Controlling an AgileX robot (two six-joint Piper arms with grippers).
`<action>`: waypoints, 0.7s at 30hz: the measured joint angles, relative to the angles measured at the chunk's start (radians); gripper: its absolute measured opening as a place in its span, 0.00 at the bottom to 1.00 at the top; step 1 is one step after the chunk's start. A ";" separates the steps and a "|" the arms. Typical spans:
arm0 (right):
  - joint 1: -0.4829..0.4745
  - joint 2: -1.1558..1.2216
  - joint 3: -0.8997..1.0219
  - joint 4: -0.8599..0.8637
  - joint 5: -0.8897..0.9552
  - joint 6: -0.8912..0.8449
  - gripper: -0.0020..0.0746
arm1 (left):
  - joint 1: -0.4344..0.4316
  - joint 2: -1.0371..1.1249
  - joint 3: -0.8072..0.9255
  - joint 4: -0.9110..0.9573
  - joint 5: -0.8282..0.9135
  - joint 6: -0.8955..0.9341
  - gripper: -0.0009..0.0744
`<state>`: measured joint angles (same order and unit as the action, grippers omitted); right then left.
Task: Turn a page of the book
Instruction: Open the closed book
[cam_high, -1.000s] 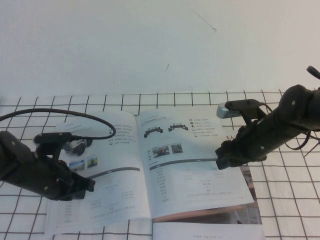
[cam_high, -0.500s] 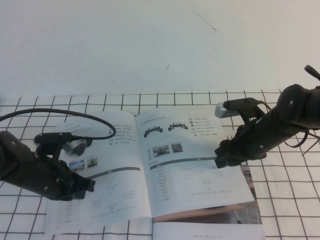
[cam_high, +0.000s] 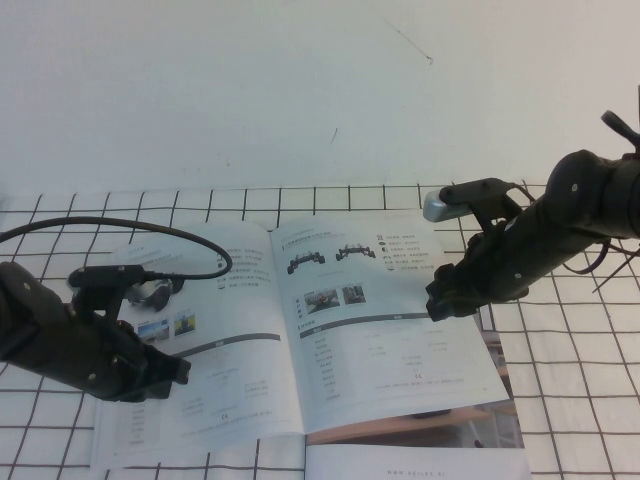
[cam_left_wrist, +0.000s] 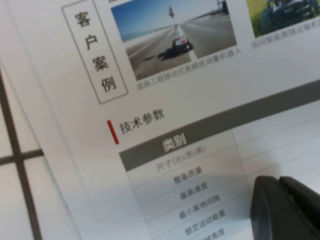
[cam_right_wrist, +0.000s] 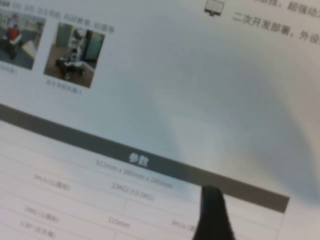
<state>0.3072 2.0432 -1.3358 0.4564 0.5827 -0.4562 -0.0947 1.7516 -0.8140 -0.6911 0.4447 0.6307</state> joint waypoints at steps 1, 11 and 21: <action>0.000 0.002 0.000 0.000 0.002 0.000 0.62 | 0.000 0.000 0.000 0.000 0.000 0.000 0.01; 0.000 0.027 -0.003 0.004 0.017 -0.006 0.62 | 0.000 0.000 0.000 0.000 0.002 0.000 0.01; -0.006 0.037 -0.008 0.238 0.073 -0.205 0.62 | 0.000 0.004 -0.002 0.000 0.002 0.000 0.01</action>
<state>0.3012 2.0800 -1.3434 0.6944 0.6554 -0.6614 -0.0947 1.7559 -0.8160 -0.6911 0.4464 0.6307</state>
